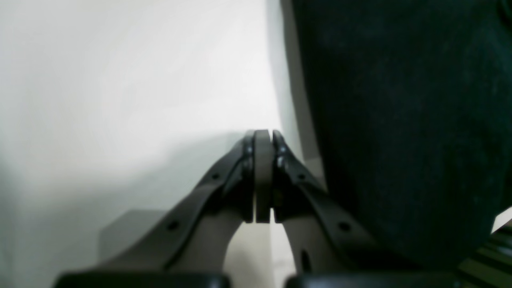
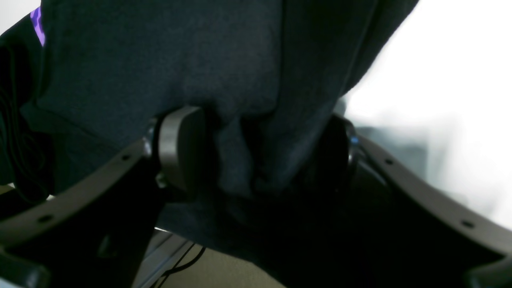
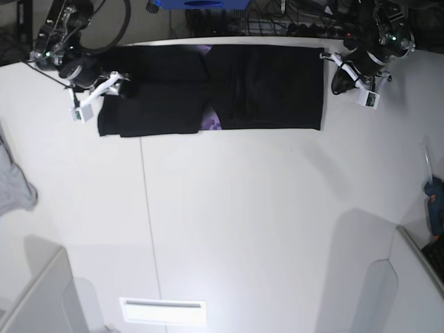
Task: Fold the T-shirt properly
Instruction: 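Regrasp the strip ends with both grippers, then push both strip ends toward each other, bunching the shirt into a bundle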
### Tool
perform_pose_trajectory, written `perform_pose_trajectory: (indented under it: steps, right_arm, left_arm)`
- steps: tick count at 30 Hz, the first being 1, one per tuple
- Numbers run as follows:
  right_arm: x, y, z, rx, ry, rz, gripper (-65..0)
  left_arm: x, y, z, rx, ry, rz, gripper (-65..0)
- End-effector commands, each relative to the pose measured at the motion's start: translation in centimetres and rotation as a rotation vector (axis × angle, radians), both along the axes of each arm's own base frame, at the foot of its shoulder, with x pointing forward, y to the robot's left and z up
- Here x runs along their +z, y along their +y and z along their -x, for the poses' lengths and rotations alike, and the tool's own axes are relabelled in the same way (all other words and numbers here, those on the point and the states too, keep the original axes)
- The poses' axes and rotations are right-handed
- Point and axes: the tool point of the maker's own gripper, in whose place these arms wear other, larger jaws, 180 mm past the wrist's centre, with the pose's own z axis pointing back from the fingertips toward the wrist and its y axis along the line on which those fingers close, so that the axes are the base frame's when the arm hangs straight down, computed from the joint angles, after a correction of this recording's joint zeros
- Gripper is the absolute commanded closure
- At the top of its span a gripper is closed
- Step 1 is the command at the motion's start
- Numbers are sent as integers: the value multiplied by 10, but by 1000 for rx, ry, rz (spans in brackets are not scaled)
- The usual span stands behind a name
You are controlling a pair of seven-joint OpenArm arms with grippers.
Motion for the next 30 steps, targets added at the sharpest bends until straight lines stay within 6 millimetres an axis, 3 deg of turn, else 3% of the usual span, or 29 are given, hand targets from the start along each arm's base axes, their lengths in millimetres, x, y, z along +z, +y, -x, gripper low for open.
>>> perform_pose_trajectory:
  steps: [1, 9, 18, 28, 30]
  right_arm:
    - [2, -2, 0, 4, -4, 4, -365]
    - [-22, -5, -4, -30, 48, -42, 0]
    - [-13, -23, -19, -45, -29, 8, 0]
    - [23, -41, -42, 5, -131, 103, 0]
    - [28, -41, -45, 10, -145, 111, 0]
  left_arm:
    - [-4, 0, 4, -26, 34, -21, 0]
    - [-18, -21, 9, -91, 76, -1, 0]
    - [-31, -47, 7, -177, 110, -58, 0]
    - [-30, -72, -5, -158, 82, -1, 0]
    - [-30, -87, -5, -204, 79, 14, 0]
